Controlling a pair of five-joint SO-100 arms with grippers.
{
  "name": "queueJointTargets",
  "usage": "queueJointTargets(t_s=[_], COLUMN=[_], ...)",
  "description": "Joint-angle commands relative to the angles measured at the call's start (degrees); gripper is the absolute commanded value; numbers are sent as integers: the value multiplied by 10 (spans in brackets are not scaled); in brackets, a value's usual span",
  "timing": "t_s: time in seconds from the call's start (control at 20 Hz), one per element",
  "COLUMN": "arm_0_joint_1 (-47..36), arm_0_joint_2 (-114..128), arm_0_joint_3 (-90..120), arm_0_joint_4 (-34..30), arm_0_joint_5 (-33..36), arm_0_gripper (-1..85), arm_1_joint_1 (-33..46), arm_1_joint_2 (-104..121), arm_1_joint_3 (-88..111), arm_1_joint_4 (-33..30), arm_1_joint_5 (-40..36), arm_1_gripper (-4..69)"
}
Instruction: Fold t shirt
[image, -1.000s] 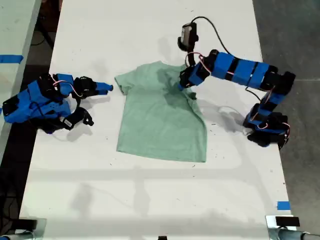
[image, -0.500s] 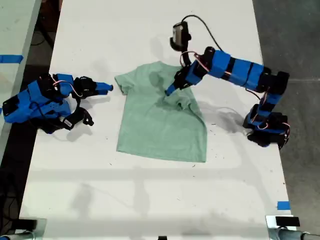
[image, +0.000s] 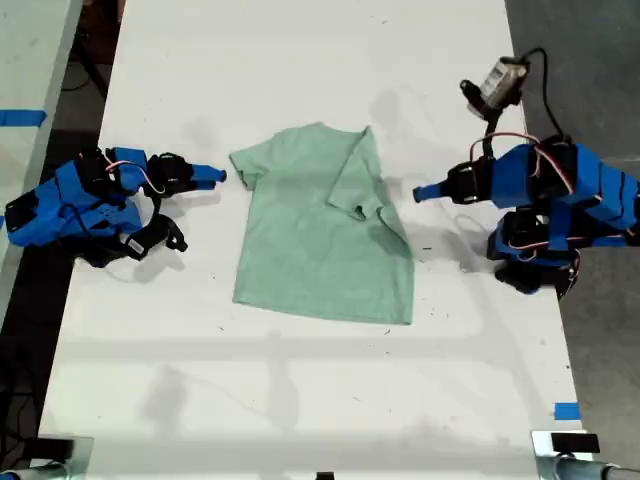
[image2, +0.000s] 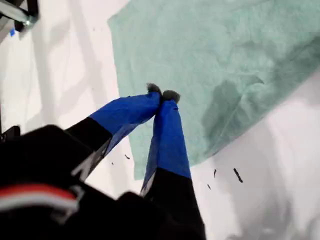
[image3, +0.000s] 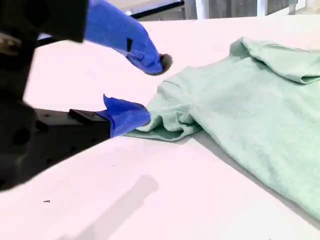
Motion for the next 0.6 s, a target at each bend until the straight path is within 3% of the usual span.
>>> queueJointTargets(t_s=[0.0, 0.2, 0.55], arm_0_joint_1=[2, 2, 2], arm_0_joint_2=[4, 4, 4], arm_0_joint_3=[1, 1, 1], arm_0_joint_4=[-2, -2, -2], arm_0_joint_5=[-5, -5, -5], arm_0_gripper=[123, 123, 123], arm_1_joint_1=[-19, -29, 11], arm_1_joint_2=[217, 333, 334], arm_1_joint_3=[266, 468, 498], arm_1_joint_4=[-86, -59, 0], arm_1_joint_5=[30, 6, 127], arm_1_gripper=[6, 9, 8])
